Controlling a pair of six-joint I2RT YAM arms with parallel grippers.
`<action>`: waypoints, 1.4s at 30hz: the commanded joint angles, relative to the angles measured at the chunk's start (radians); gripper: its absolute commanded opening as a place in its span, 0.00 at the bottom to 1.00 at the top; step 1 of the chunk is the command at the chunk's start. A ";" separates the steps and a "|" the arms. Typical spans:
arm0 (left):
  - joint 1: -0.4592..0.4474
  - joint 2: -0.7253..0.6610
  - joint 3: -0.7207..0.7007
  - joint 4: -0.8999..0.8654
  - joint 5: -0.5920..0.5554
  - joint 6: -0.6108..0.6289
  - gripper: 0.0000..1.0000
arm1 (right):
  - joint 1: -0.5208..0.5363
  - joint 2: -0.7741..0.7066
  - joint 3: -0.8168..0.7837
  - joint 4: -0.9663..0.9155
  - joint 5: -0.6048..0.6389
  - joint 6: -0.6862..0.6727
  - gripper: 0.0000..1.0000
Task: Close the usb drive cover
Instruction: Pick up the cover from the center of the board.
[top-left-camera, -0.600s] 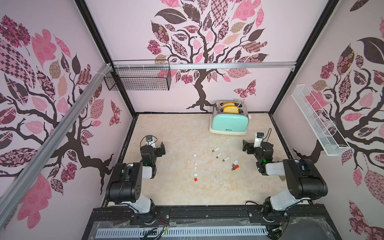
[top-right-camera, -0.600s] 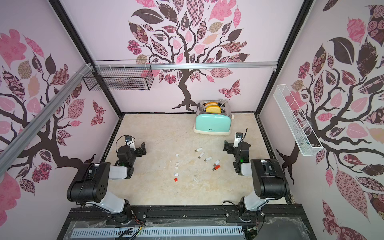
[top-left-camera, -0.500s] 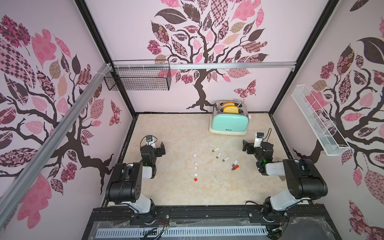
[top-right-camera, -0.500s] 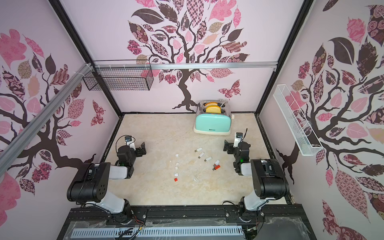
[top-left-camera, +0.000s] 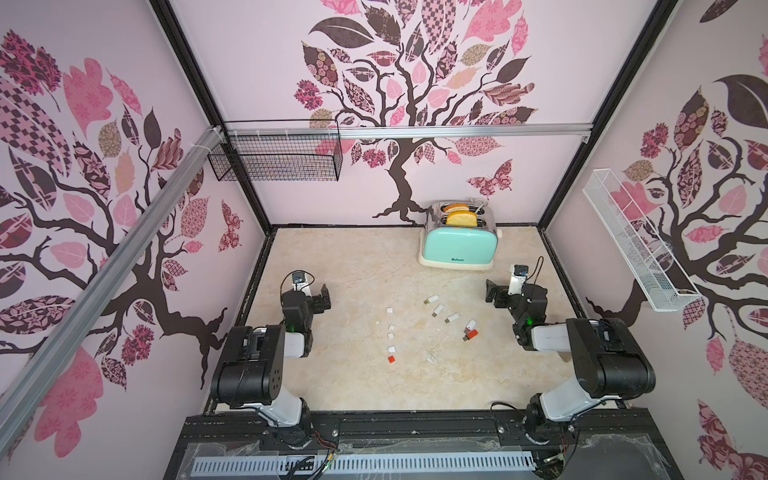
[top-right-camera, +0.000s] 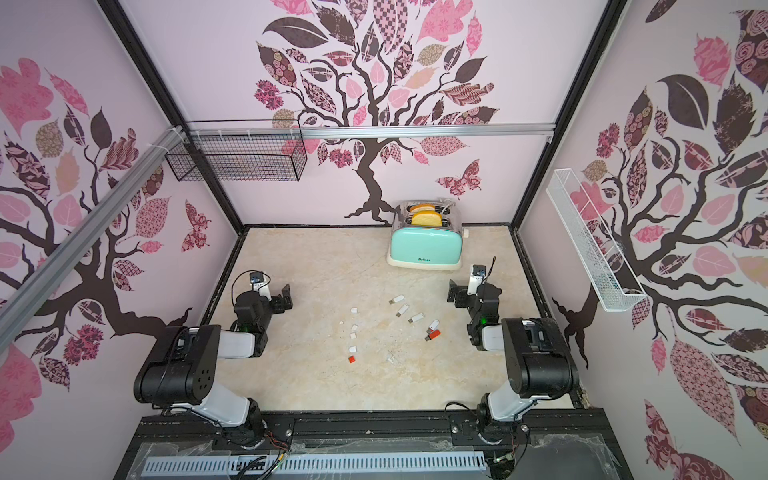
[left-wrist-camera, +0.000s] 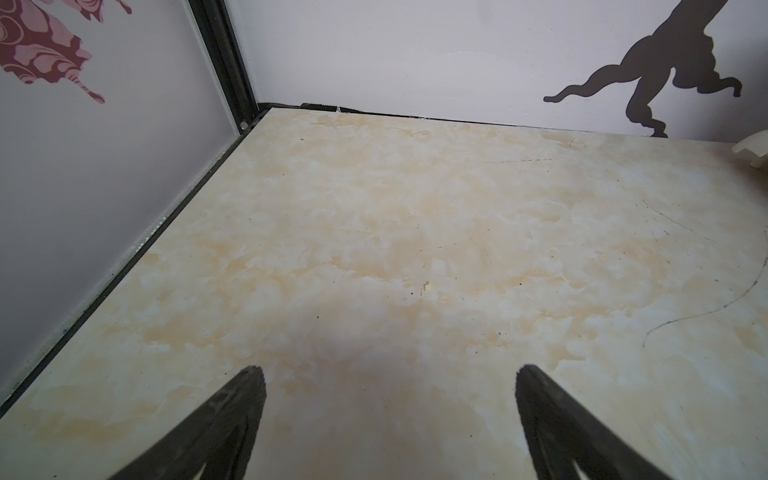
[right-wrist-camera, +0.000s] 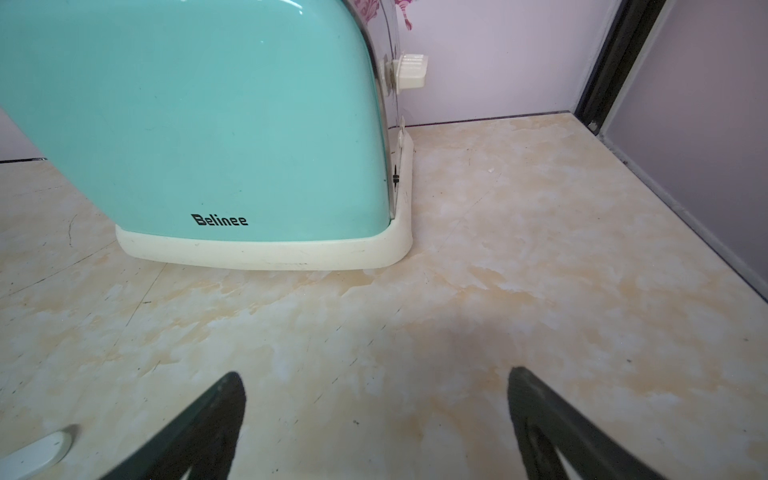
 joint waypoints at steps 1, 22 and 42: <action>-0.003 -0.016 0.000 0.007 -0.001 0.008 0.98 | -0.006 -0.022 -0.005 -0.012 -0.006 0.009 1.00; -0.016 -0.534 0.361 -1.108 0.275 0.091 0.98 | 0.126 -0.359 0.255 -0.759 0.172 0.337 0.99; 0.022 -0.636 0.198 -1.064 0.387 0.115 0.98 | 0.476 0.045 0.763 -1.197 -0.121 0.290 0.96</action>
